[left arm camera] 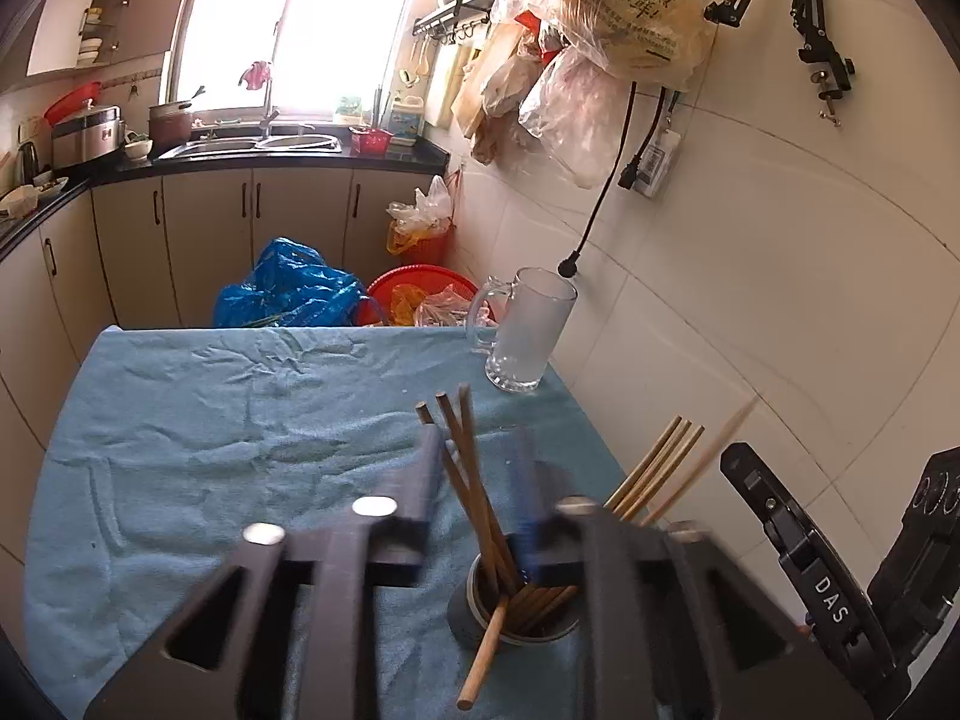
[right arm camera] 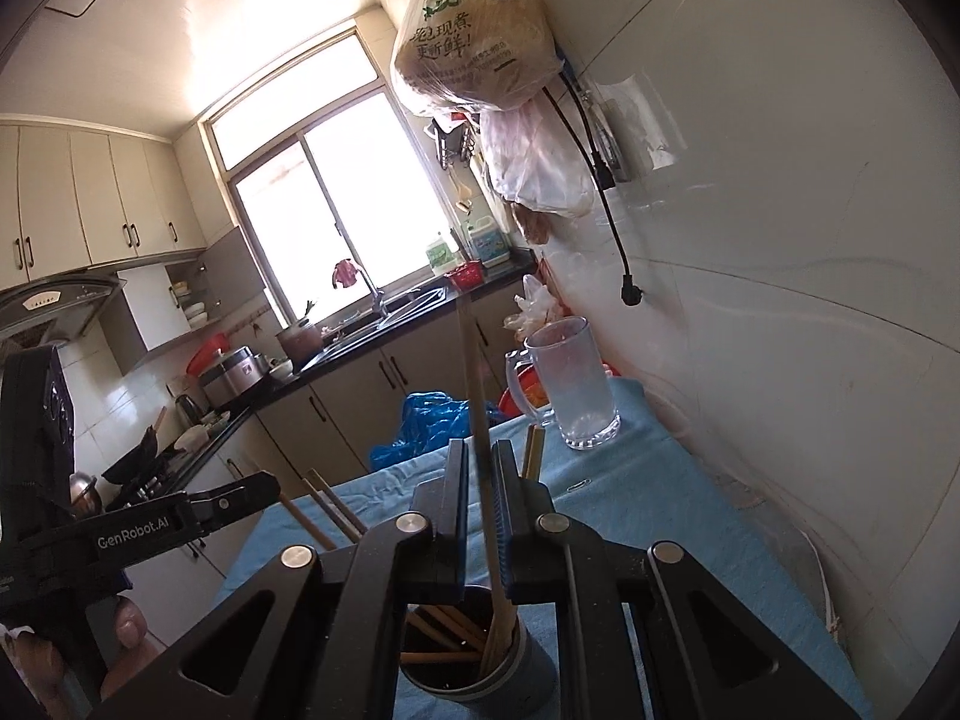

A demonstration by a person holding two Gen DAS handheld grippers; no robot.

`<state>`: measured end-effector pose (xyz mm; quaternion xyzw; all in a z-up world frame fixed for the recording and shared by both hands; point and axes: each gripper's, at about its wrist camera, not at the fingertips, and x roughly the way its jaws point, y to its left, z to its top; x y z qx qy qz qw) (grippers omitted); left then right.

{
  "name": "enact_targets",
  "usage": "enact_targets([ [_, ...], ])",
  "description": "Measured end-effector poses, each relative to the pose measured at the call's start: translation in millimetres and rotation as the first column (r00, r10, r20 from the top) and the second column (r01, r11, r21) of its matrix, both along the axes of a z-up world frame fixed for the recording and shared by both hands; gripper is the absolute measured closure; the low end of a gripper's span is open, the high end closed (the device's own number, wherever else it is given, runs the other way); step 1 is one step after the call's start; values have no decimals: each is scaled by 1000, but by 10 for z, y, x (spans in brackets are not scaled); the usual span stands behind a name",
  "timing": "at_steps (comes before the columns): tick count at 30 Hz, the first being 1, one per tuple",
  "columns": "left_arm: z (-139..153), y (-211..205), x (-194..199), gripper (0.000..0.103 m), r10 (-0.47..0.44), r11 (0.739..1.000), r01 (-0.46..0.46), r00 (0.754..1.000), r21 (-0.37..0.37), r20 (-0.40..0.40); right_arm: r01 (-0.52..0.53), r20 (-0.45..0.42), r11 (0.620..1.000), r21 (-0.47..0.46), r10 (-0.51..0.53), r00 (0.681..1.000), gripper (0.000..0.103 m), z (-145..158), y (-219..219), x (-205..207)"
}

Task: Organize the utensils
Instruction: 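Lower the left chopstick into the black holder and open while the right gripper inserts its chopstick, then move both open grippers back over the last two chopsticks on the towel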

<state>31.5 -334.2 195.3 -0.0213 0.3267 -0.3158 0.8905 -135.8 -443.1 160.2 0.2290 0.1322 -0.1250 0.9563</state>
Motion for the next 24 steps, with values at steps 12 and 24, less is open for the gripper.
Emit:
enact_targets([
  [12,168,152,-142,57,8,999,-7,999,-34,33,2,19,1000,-7,-2,1000,78,93,47,-147],
  [24,254,455,-317,39,59,997,-56,997,-52,59,71,0,996,-48,-71,997,33,125,144,-330],
])
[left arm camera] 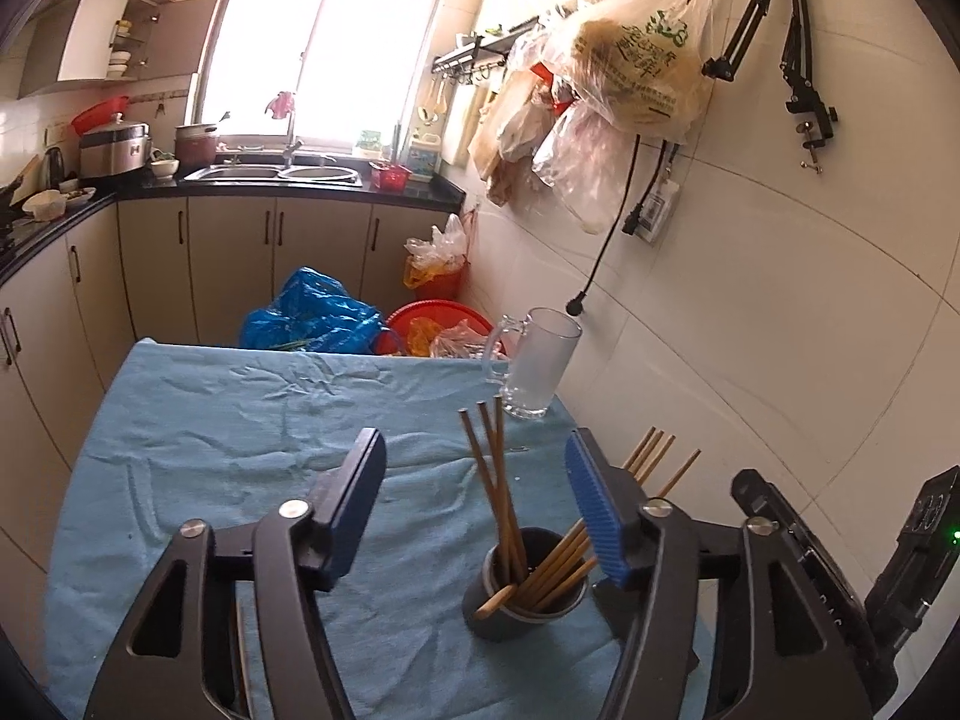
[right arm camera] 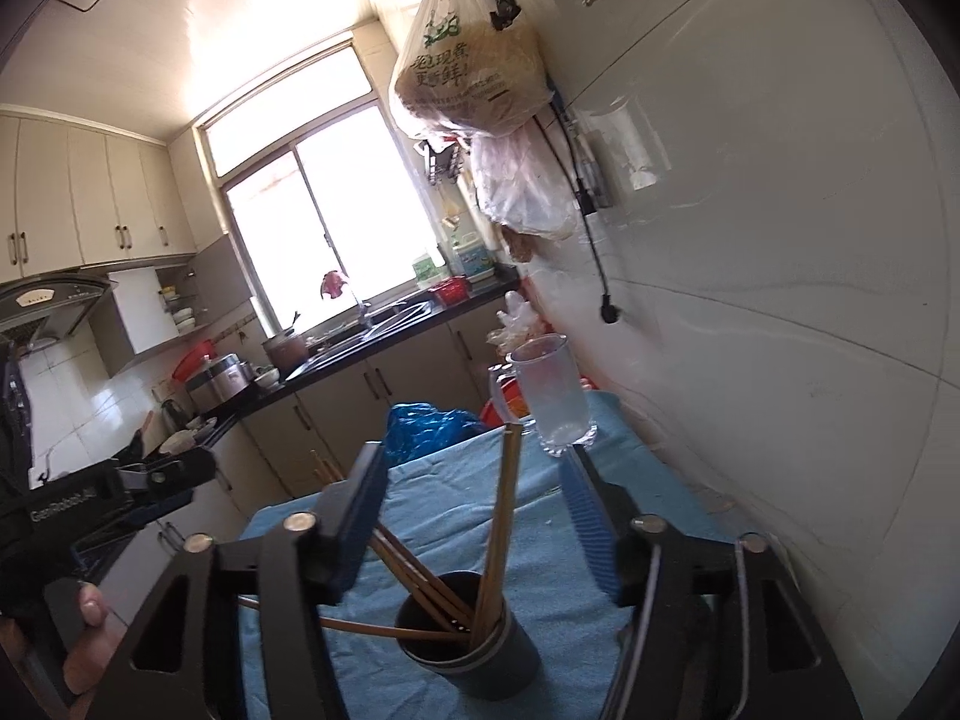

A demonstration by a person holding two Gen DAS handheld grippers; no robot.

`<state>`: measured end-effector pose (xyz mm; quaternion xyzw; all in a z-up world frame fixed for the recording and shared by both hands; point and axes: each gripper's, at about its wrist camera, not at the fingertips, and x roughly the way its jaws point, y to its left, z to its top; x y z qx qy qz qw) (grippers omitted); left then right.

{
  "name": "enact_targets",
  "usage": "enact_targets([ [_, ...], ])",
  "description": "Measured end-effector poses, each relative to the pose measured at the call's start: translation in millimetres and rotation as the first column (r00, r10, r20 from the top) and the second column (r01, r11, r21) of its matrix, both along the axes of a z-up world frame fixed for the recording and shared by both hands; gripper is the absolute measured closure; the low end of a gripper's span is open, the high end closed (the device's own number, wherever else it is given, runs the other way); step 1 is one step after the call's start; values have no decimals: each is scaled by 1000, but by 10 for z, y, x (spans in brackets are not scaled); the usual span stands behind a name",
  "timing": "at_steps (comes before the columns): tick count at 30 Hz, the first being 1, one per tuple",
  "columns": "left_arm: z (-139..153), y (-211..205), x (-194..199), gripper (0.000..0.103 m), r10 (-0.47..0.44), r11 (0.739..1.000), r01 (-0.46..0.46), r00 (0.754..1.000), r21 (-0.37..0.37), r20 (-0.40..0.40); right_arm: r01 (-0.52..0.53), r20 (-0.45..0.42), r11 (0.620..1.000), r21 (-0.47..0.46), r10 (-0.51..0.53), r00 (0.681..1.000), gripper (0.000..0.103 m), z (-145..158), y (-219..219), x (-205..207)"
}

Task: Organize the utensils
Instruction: 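Move both open grippers back over the last two chopsticks on the towel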

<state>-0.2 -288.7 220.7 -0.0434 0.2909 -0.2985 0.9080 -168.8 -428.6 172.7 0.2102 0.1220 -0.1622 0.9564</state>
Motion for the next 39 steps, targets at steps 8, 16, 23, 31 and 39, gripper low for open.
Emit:
enact_targets([
  [8,-18,309,-90,27,59,998,-59,998,-5,5,77,-44,996,-49,-79,996,13,30,60,-91],
  [16,-171,757,-190,25,118,993,-118,993,-2,-18,79,-72,994,-75,-84,994,11,9,159,-169],
  [23,-546,1284,-318,25,182,983,-179,980,37,-81,39,-131,994,-98,-52,990,10,-131,344,-236],
  [31,-1074,1772,-502,25,236,971,-225,955,81,-179,-27,-234,998,-61,12,972,10,-525,629,-347],
  [39,-1534,1960,-603,25,256,966,-237,924,101,-283,-157,-325,988,13,152,934,11,-1021,1021,-265],
])
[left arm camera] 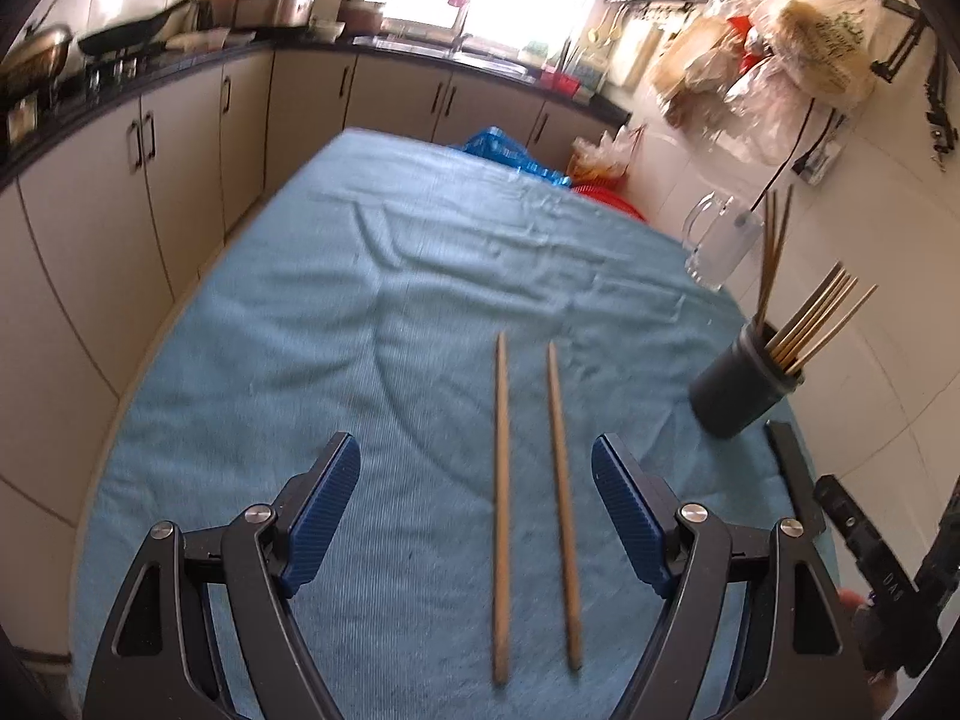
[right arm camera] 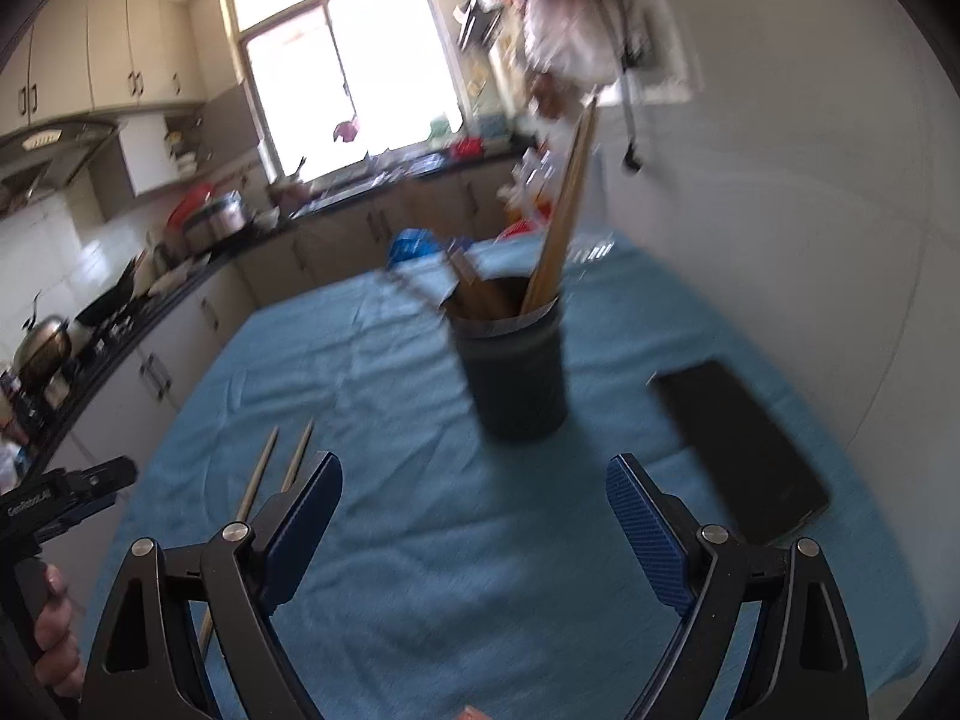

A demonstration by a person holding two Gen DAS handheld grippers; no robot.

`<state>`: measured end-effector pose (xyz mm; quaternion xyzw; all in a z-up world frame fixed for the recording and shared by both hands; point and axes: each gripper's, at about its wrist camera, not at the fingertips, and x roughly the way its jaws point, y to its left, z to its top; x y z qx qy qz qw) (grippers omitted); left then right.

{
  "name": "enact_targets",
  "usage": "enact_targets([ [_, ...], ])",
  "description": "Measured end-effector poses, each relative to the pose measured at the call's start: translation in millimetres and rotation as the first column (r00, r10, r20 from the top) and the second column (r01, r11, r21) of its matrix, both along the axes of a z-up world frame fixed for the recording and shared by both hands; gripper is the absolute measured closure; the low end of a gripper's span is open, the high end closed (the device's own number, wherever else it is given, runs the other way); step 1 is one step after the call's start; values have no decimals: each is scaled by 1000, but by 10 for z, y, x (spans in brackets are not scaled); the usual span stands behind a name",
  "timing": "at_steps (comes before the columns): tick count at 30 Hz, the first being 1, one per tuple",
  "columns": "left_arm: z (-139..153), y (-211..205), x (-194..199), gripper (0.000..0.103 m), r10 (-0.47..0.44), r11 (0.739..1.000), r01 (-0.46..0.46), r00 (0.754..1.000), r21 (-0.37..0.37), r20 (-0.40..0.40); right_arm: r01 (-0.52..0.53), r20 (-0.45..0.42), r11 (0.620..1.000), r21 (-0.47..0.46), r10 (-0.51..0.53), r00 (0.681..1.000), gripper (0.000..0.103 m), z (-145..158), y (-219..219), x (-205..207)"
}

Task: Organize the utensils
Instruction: 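Move both open grippers back over the last two chopsticks on the towel, then close the left gripper on one chopstick while the right gripper grasps the other chopstick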

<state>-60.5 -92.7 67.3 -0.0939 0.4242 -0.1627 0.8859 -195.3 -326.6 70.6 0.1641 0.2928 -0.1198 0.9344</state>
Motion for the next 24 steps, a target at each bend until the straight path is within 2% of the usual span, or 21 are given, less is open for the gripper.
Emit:
enact_targets([
  [3,-106,-14,24,25,2,1000,-2,999,7,-34,-41,-31,998,47,42,999,16,-143,90,60],
  [9,-254,-155,142,25,-20,998,25,995,51,-96,-121,-71,990,67,126,990,22,-333,328,117],
  [16,-379,-414,568,25,-53,994,71,979,85,-196,-157,-89,985,79,163,983,32,-411,391,148],
  [19,-401,-526,745,32,-62,992,85,974,97,-218,-151,-86,985,85,158,984,35,-416,354,143],
  [21,-417,-615,823,45,-70,987,100,971,123,-227,-148,-85,985,86,155,984,35,-405,336,134],
  [24,-463,-746,915,58,-77,979,118,968,164,-239,-151,-80,985,84,158,984,36,-385,327,115],
])
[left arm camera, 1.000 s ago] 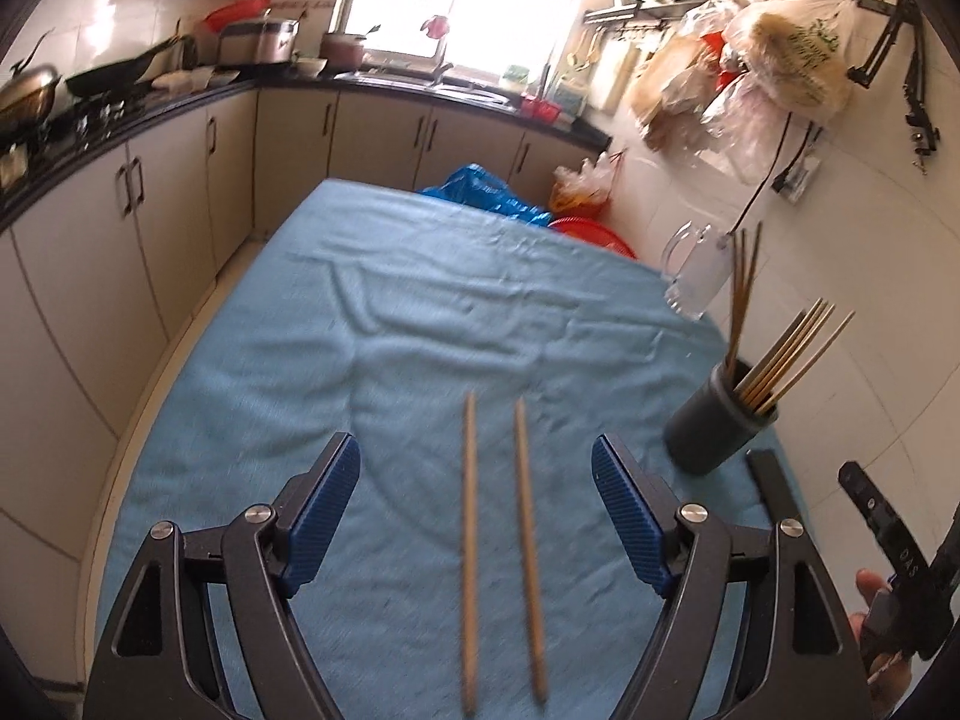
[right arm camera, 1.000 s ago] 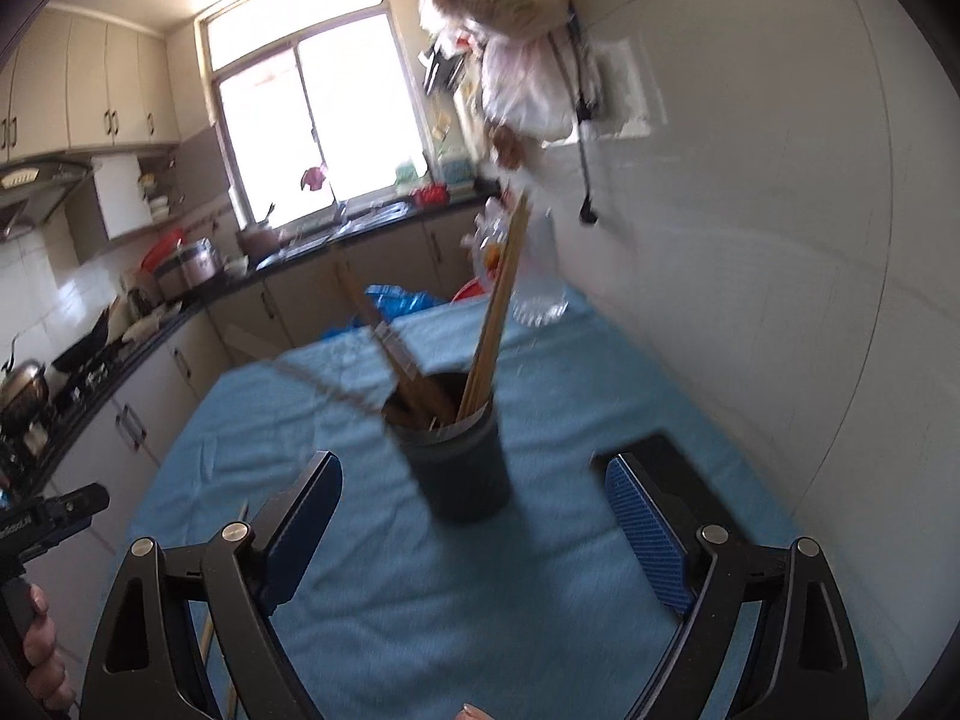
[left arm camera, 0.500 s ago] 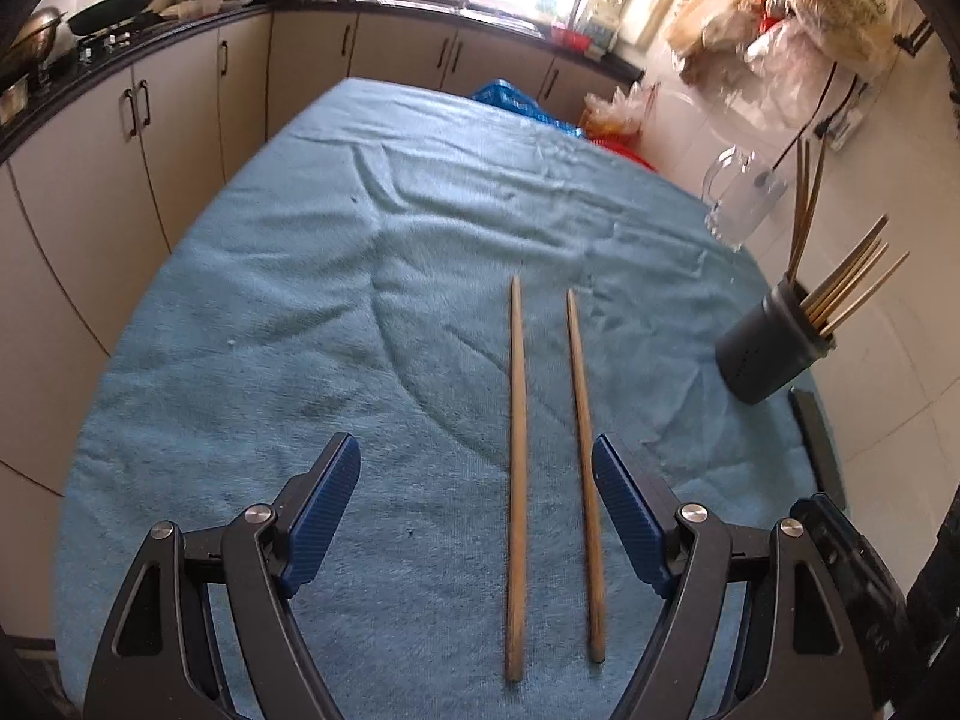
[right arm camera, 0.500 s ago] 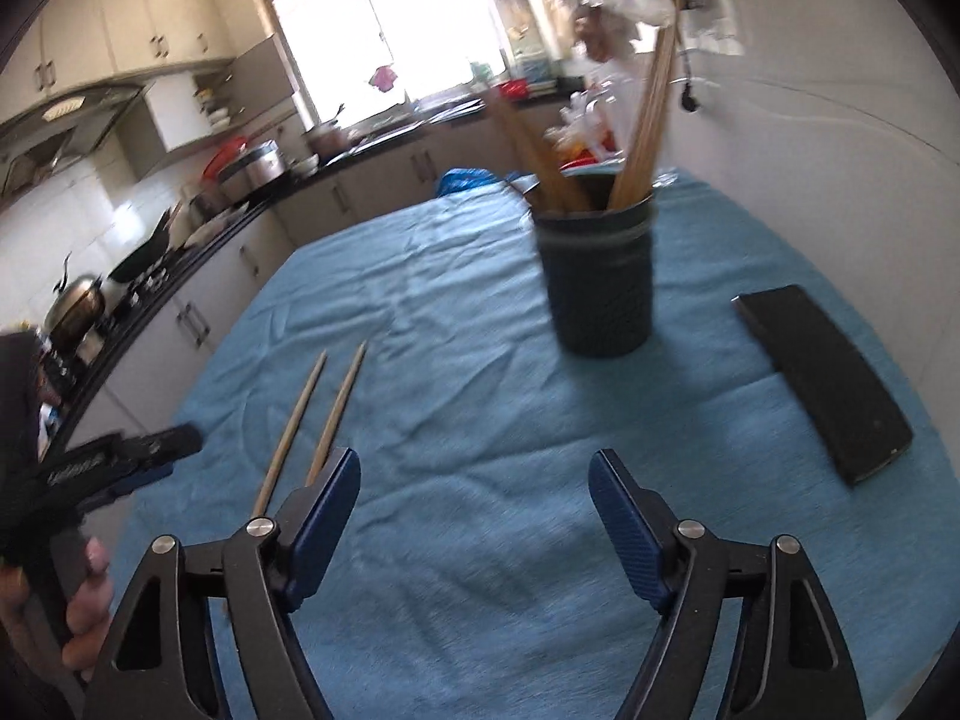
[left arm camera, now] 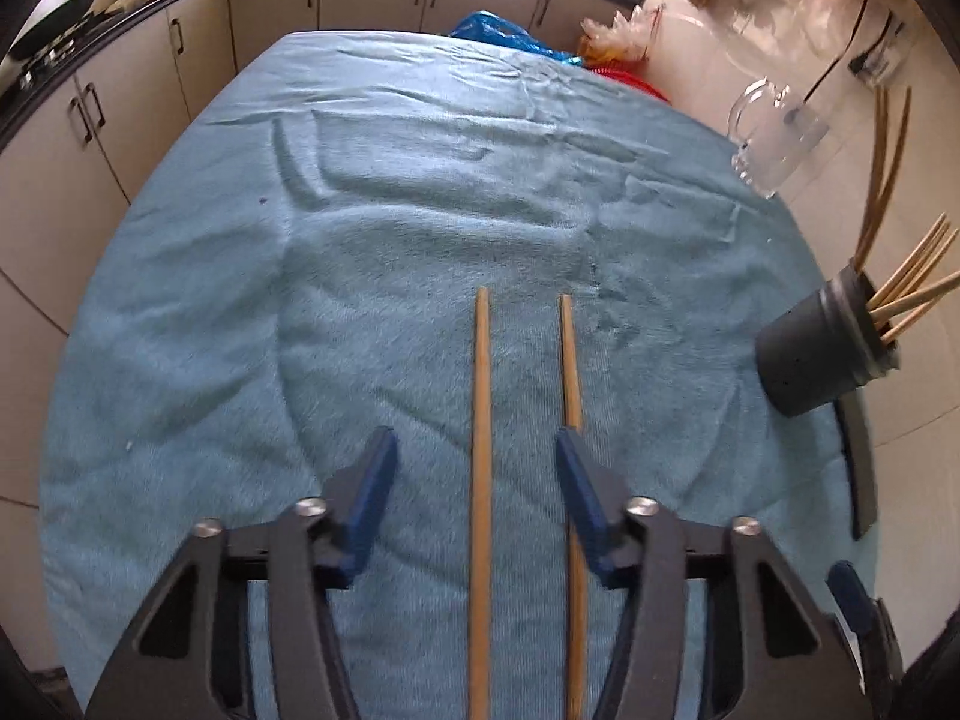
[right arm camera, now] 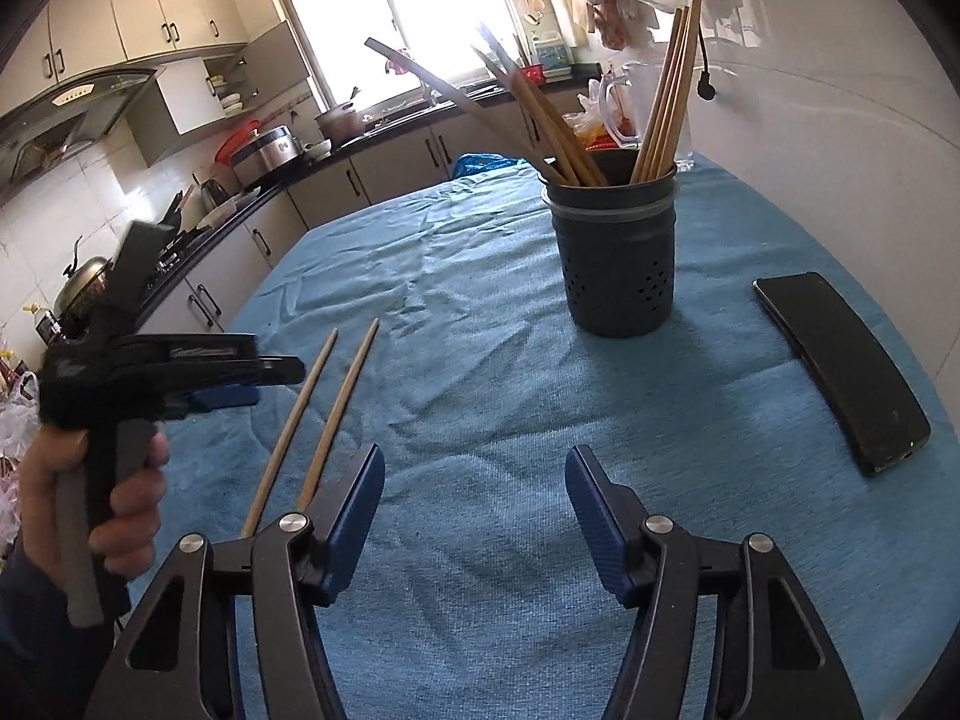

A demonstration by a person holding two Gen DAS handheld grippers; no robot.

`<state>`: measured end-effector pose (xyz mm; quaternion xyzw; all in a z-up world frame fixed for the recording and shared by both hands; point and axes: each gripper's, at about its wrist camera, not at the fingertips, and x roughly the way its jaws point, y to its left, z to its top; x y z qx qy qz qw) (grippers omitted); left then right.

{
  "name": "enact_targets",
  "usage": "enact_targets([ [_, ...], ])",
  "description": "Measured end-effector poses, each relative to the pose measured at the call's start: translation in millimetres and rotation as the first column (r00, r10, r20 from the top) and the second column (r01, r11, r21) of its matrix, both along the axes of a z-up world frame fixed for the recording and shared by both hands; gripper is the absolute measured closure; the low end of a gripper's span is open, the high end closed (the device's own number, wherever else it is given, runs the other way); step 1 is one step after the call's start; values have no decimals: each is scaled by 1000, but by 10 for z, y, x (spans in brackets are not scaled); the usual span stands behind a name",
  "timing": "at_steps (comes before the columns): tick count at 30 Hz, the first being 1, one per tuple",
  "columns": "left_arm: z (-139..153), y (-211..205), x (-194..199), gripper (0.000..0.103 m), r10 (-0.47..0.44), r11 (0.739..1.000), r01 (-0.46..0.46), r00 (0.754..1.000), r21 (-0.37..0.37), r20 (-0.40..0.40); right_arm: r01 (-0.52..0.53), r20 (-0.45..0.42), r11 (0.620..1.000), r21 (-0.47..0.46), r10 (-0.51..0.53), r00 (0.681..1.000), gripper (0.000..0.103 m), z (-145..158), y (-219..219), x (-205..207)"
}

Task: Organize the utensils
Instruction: 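Close the left gripper on one chopstick while the right gripper grasps the other chopstick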

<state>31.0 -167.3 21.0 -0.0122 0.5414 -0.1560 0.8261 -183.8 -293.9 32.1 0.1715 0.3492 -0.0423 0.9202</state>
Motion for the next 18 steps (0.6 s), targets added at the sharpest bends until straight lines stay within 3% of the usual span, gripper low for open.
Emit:
enact_targets([
  [3,-72,-76,69,78,-8,1000,8,1000,29,-18,-8,0,1000,-7,8,1000,36,15,20,13],
  [6,-114,-109,83,84,-16,998,16,1000,60,-4,-18,-1,1000,-11,18,1000,36,25,44,22],
  [8,-121,-90,70,96,-13,996,12,1000,86,8,-27,-2,999,-18,27,1000,36,39,65,39],
  [15,-123,313,-60,96,54,994,-56,998,88,33,-99,-42,993,-57,96,994,40,103,248,222],
  [18,-112,527,-148,96,86,994,-88,996,65,30,-151,-103,988,-44,146,984,51,98,348,464],
])
